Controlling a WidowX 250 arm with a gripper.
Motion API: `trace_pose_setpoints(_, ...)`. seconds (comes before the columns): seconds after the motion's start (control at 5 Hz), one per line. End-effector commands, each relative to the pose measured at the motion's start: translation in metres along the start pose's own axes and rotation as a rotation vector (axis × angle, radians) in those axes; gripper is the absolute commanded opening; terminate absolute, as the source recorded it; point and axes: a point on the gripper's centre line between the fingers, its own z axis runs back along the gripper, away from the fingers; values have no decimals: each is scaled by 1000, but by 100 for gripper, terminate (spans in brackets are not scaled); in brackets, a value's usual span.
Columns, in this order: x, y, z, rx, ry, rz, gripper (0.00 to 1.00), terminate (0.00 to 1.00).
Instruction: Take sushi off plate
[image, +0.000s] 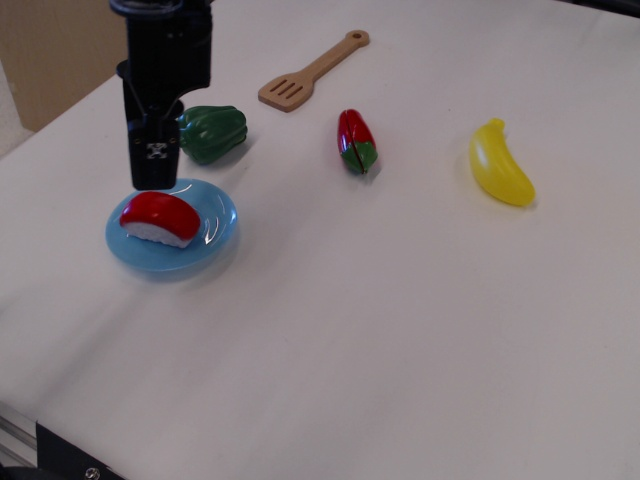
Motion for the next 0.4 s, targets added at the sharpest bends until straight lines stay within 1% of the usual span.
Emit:
trace_pose_setpoints(0.0,-12,30,-7,40,-36,-87,100,0)
trace_pose_setpoints(0.2,-9,31,-20,41,-29,-101,100,0)
